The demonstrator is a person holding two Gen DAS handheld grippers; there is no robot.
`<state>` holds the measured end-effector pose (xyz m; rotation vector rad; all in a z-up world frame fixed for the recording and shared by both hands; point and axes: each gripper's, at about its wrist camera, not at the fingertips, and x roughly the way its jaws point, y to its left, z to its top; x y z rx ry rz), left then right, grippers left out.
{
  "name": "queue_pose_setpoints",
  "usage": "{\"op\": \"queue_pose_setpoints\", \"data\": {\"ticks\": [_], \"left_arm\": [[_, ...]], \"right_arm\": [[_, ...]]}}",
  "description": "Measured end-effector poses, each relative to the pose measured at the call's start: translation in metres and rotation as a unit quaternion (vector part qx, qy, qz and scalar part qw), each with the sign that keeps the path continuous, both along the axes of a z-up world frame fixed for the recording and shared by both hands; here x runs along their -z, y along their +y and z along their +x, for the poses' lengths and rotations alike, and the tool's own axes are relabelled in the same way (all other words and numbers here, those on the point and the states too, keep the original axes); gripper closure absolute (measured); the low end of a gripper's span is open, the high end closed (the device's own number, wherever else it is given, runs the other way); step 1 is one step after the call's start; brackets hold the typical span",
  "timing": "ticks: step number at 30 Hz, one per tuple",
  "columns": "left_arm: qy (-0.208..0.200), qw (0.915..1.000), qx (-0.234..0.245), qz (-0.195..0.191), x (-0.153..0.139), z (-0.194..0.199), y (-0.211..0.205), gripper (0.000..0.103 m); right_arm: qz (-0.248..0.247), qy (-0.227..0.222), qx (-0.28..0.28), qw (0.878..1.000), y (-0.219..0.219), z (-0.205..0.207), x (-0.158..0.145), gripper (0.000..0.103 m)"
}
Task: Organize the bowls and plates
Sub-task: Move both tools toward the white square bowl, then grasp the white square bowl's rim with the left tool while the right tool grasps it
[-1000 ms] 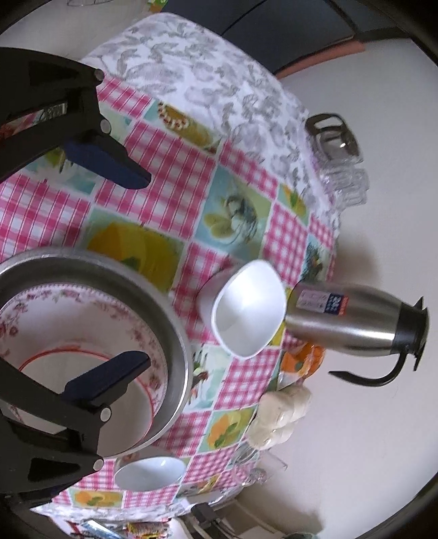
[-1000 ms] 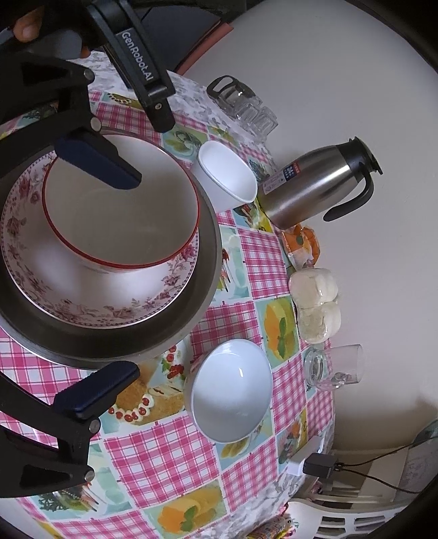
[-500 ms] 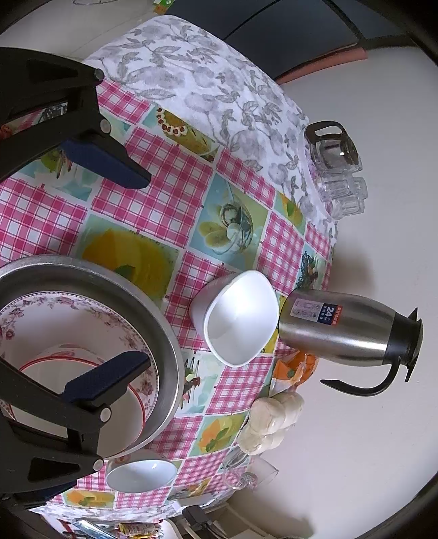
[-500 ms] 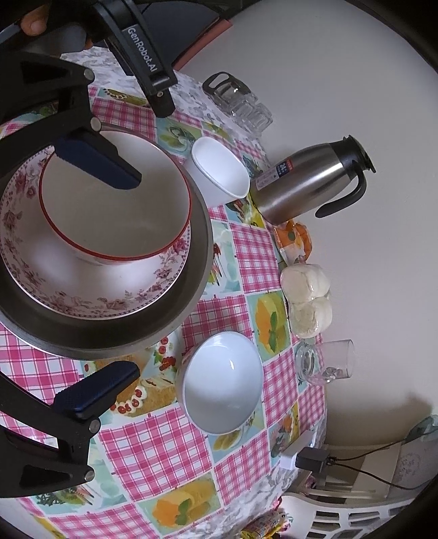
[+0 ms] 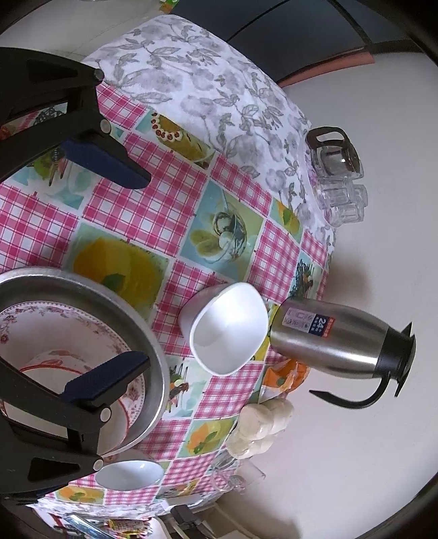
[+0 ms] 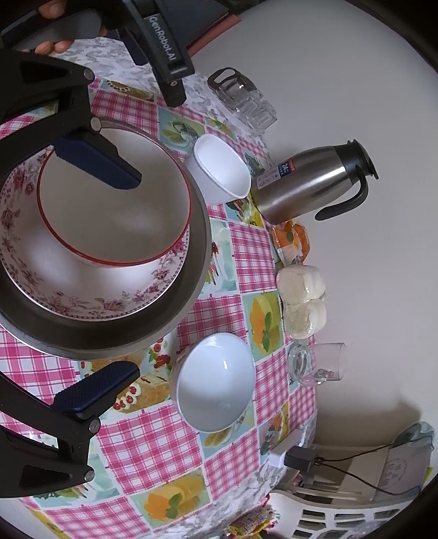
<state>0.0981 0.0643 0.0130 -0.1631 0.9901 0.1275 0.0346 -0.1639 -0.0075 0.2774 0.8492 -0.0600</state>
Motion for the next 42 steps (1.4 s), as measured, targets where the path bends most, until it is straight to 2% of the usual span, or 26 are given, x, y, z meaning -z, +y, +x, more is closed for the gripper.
{"op": "queue_pose_setpoints", "data": {"ticks": [5,11,16,20,27,30,37,42], "left_arm": [[-0.004,0.9995,-0.025,-0.017,-0.002,0.009,0.015,0.006],[-0.011,0.9986,-0.048,-0.020,-0.003,0.028,0.030,0.006],[0.001,0.9981,-0.053,-0.032,0.004,0.042,0.039,0.006],[0.003,0.9986,-0.047,-0.024,0.004,0.051,0.038,0.006],[0.013,0.9989,-0.034,-0.030,0.008,0.068,0.041,0.006],[0.017,0.9986,-0.036,-0.036,0.010,0.075,0.045,0.006],[0.030,0.9955,-0.028,-0.086,0.019,0.090,0.054,0.006],[0.037,0.9956,-0.021,-0.084,0.023,0.100,0.053,0.006]], "right_arm": [[-0.007,-0.014,0.003,1.000,0.000,0.000,-0.008,0.000],[-0.014,-0.031,0.020,0.999,-0.004,0.005,-0.021,0.000],[-0.013,-0.034,0.019,0.999,0.001,0.012,-0.027,0.000],[-0.017,-0.036,0.009,0.999,0.009,0.020,-0.035,0.000],[-0.026,-0.022,-0.002,0.999,0.021,0.042,-0.050,0.000],[-0.016,0.008,0.010,1.000,0.022,0.055,-0.051,0.000],[-0.038,0.028,-0.007,0.999,0.038,0.083,-0.060,0.000],[-0.036,0.054,-0.016,0.998,0.049,0.106,-0.060,0.000]]}}
